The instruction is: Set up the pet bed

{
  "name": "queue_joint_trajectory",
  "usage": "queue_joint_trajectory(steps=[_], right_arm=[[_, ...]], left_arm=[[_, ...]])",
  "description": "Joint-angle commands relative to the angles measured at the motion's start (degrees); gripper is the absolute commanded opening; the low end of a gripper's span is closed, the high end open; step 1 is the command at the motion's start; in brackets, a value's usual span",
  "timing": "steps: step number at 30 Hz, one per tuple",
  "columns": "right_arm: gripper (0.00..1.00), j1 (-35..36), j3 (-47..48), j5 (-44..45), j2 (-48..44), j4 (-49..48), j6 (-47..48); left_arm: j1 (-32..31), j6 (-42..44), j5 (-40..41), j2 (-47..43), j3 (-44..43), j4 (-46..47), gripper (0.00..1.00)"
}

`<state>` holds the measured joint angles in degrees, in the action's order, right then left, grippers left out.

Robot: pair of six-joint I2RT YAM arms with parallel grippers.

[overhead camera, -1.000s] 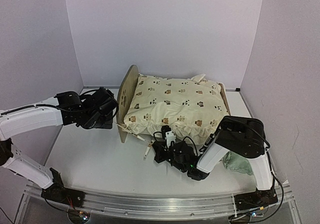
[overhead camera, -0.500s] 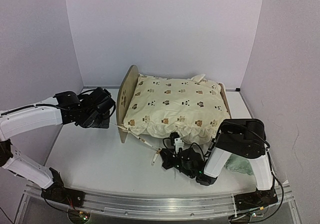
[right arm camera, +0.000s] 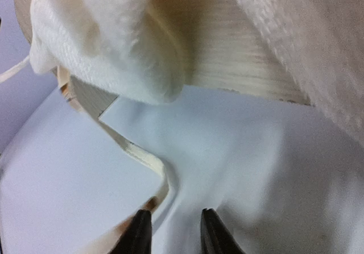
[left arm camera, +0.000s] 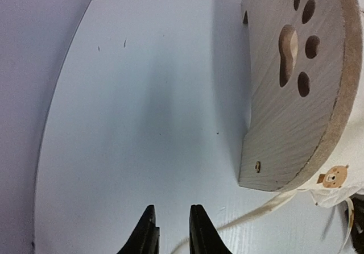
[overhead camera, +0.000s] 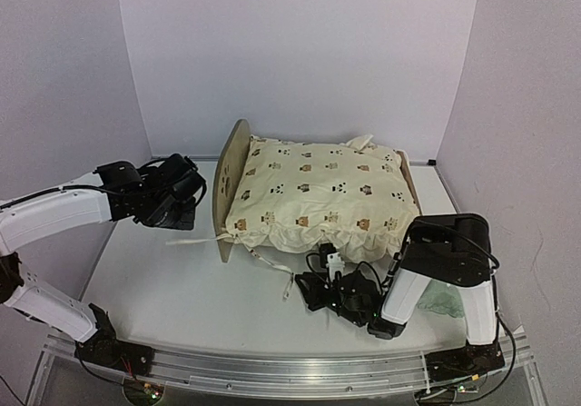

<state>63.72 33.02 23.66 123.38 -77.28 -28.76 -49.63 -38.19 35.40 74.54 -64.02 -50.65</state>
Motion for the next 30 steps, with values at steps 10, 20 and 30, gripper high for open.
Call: queue_joint_trajectory(steps=[10, 20, 30], right_arm=[[0.55, 0.0, -13.98, -3.82, -14.32, 5.11, 3.53], [0.64, 0.86, -18.05, -13.01, -30.37, 18.95, 4.43], [0.58, 1.41, -10.03, -16.98, -53.02, 59.15, 10.94]], left_arm=[[1.11, 11.1, -7.33, 3.59, -12.02, 7.12, 0.7], [1.33, 13.74, -4.05, 16.15, -19.82, 12.57, 0.56], [3.3, 11.19, 0.68, 16.61, -15.07, 13.86, 0.0]])
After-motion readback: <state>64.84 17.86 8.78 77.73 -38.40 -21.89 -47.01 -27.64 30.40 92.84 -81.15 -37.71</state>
